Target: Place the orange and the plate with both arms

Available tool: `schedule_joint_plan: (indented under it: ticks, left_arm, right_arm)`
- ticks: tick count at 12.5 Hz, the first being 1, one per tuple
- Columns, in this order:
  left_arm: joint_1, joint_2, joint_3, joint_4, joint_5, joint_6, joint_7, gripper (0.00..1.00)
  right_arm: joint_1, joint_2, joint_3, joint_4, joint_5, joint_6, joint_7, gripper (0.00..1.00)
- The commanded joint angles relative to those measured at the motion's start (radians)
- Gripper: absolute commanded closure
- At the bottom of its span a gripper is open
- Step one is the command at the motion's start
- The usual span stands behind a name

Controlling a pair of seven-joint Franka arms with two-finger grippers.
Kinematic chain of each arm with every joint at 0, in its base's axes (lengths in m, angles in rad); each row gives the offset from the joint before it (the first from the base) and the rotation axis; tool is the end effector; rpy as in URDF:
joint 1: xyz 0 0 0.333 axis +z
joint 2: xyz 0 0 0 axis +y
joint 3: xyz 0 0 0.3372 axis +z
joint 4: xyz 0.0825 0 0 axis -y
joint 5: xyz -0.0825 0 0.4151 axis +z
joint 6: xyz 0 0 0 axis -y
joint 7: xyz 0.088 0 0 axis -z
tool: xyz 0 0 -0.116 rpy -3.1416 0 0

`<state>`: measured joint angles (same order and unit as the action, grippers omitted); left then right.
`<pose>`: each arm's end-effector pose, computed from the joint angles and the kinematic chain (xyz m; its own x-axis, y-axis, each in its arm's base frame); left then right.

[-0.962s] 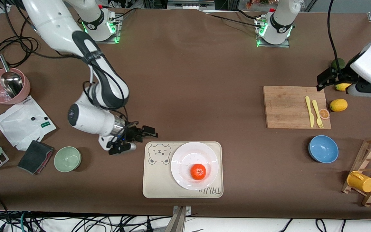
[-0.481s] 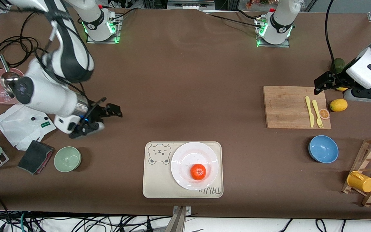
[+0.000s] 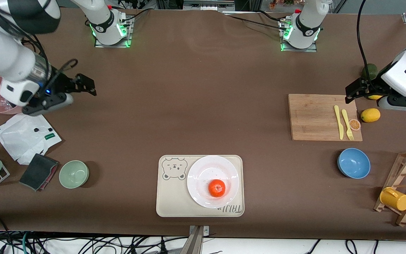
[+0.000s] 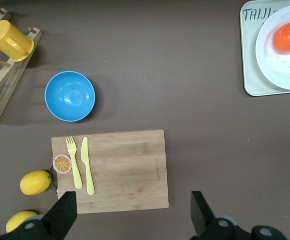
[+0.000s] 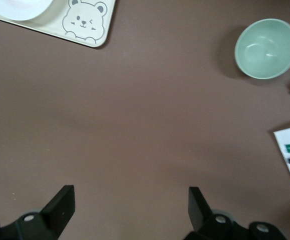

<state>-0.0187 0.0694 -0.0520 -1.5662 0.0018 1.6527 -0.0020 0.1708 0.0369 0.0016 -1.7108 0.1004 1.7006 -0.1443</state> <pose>0.6138 -0.0422 0.6047 0.9975 -0.0686 0.0172 -0.0686 -0.9976 0.0018 0.5899 0.1132 0.5556 0.9539 0.2983 -0.0330 0.2935 -0.9502 -0.1046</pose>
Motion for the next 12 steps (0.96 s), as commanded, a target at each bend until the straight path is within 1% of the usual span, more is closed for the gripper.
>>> schedule_joint_plan:
  ticks: [1,2,4,7,10,12]
  left_arm:
    - [0.009,-0.010,0.000,0.006,-0.006,-0.019,-0.006,0.00]
    - [0.012,-0.010,-0.002,0.006,-0.006,-0.021,-0.006,0.00]
    - [0.013,-0.008,-0.002,0.006,-0.008,-0.021,-0.013,0.00]
    - [0.013,-0.008,-0.002,0.005,-0.008,-0.021,-0.013,0.00]
    - [0.013,-0.008,-0.003,0.005,-0.008,-0.021,-0.013,0.00]
    - [0.013,-0.008,-0.002,0.005,-0.008,-0.021,-0.013,0.00]
  right_arm:
    - [-0.016,-0.055,0.005,-0.035,-0.066,-0.010,0.012,0.00]
    - [-0.017,-0.063,0.001,-0.035,-0.068,-0.013,0.015,0.00]
    - [-0.016,-0.061,-0.026,-0.003,-0.068,-0.024,0.012,0.00]
    - [-0.016,-0.054,-0.028,0.045,-0.103,-0.042,0.017,0.00]
    - [-0.019,-0.051,-0.034,0.048,-0.102,-0.064,0.019,0.00]
    - [-0.019,-0.051,-0.038,0.083,-0.139,-0.099,0.016,0.00]
